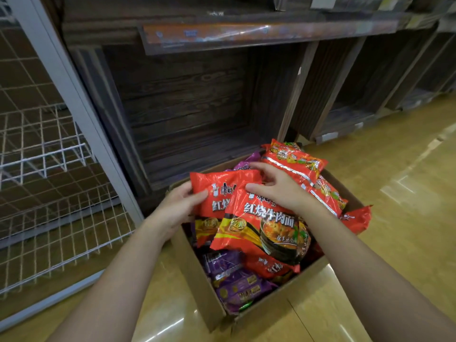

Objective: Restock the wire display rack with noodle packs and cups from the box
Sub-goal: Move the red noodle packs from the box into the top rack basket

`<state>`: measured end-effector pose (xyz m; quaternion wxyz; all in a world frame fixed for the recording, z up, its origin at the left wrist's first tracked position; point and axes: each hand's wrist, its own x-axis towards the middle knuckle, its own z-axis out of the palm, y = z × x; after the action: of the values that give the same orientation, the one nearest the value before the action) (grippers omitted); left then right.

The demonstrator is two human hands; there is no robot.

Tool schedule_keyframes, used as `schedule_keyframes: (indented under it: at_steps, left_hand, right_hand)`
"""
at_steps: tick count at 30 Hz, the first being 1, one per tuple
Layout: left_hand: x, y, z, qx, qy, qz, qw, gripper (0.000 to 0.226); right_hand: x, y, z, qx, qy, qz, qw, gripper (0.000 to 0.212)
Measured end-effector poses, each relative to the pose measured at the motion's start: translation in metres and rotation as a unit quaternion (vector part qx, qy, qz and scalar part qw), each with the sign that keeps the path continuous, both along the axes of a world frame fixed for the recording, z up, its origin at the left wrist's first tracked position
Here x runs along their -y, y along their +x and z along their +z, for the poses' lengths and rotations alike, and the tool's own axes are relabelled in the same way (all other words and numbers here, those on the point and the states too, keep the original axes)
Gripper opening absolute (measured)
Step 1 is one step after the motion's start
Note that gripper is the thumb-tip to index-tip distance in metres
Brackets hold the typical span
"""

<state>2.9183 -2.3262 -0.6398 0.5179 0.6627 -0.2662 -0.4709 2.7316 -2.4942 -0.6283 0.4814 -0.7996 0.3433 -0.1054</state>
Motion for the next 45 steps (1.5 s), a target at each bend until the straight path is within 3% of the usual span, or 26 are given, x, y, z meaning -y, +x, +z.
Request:
schedule_keyframes:
  at_steps: [3,6,9,11,18,23,25,27,29,30,32,34,36,41,45]
  left_hand:
    - [0.006,-0.001,0.004,-0.005,-0.037,0.082,0.996,0.021]
    - [0.007,-0.001,0.007,-0.025,-0.04,0.129,0.991,0.017]
    - [0.008,-0.005,0.004,0.029,-0.055,0.138,0.989,0.019]
    - [0.009,-0.011,0.003,0.061,-0.059,0.125,0.989,0.022]
    - [0.011,-0.029,0.011,-0.107,-0.053,0.08,0.99,0.038]
    - [0.003,-0.023,0.003,0.002,-0.018,-0.064,0.998,0.09]
    - [0.007,-0.024,-0.003,0.034,0.018,-0.019,0.999,0.094]
    - [0.011,-0.024,-0.006,0.041,0.046,0.056,0.997,0.079]
    - [0.012,-0.019,-0.009,0.001,0.053,0.091,0.994,0.066]
    - [0.012,-0.017,-0.01,-0.021,0.054,0.089,0.994,0.064]
    - [0.01,-0.016,-0.008,-0.04,0.059,0.085,0.994,0.065]
    - [0.01,-0.019,-0.008,-0.044,0.057,0.097,0.993,0.067]
    - [0.009,-0.022,-0.006,-0.056,0.058,0.107,0.991,0.071]
    - [0.008,-0.023,-0.002,-0.068,0.05,0.126,0.988,0.073]
    - [0.008,-0.027,-0.001,-0.074,0.049,0.129,0.988,0.05]
  right_hand:
    - [-0.005,-0.003,0.006,-0.015,-0.076,0.018,0.997,0.087]
    - [-0.015,-0.001,0.014,-0.034,-0.145,0.046,0.988,0.089]
    - [-0.025,0.01,0.017,-0.026,-0.226,0.057,0.972,0.088]
    - [-0.03,0.02,0.02,-0.004,-0.229,0.065,0.971,0.085]
    - [-0.035,0.041,0.011,-0.008,-0.188,0.032,0.982,0.078]
    - [-0.032,0.038,-0.002,0.002,-0.191,-0.001,0.982,0.065]
    - [-0.025,0.035,-0.005,0.019,-0.188,-0.033,0.981,0.049]
    - [-0.011,0.025,-0.011,0.02,-0.244,-0.083,0.966,0.035]
    - [0.006,0.012,-0.019,-0.05,-0.397,-0.11,0.91,0.028]
    - [0.015,0.004,-0.025,-0.134,-0.463,-0.104,0.87,0.034]
    - [0.029,-0.011,-0.034,-0.333,-0.457,-0.079,0.821,0.059]
    - [0.038,-0.023,-0.04,-0.404,-0.388,-0.079,0.825,0.071]
    - [0.043,-0.029,-0.041,-0.378,-0.372,-0.079,0.844,0.069]
    - [0.037,-0.032,-0.035,-0.317,-0.427,-0.083,0.843,0.043]
    - [0.021,-0.038,-0.034,-0.216,-0.464,-0.12,0.851,0.033]
